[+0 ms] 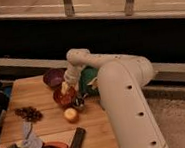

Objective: Stack bowls into tray

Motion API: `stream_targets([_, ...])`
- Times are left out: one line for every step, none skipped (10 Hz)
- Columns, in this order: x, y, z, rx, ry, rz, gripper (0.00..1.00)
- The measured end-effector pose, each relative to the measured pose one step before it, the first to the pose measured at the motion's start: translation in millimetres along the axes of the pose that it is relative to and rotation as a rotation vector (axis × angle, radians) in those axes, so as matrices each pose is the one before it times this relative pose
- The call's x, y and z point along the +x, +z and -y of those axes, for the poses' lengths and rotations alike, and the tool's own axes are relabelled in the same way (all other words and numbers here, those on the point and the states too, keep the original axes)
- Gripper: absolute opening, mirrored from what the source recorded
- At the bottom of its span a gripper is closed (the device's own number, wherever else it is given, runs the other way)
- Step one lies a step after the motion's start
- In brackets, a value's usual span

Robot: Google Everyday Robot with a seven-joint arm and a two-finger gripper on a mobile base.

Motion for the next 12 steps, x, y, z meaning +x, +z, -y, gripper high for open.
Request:
stream_targets([-1.01,1.49,-1.7,-0.00842,-0.00298,0.00046,0.25])
stream_targets([-0.71,2.21,-2.02,-0.01033,-0.00476,-0.00678,0.13])
stream_targets([-0.95,1.12,-1.27,-0.0053,-0.0018,-0.0022,0.06])
stream_targets([0.53,-0.45,-0.57,-0.00769,0.00128,-0.00998,0.0])
stream_targets([-1.26,-4.0,-0.52,-0.00871,0.00542,-0.01047,0.0])
stream_targets([-5.13,-10.54,-2.4,-0.0146,0.00753,-0.01359,0.0])
stream_targets([-3.7,-9.59,-3.34,-0.00343,0.0043,-0.00867,0.0])
stream_targets([-7.3,-14.94,-5.9,0.0054,0.00144,-0.00346,0.0])
stream_targets([-9.29,-21.31,-6.26,0.01381,0.0009,0.00699,0.0])
stream_targets([-8.22,-20.79,-3.62,0.01927,0.00519,0.01112,0.0])
stream_targets([-7.92,-16.1,-1.19,0.01864,0.00818,0.01945,0.0])
stream_targets([-12.38,-18.06,-2.59,0.02642,0.01337,0.03978,0.0])
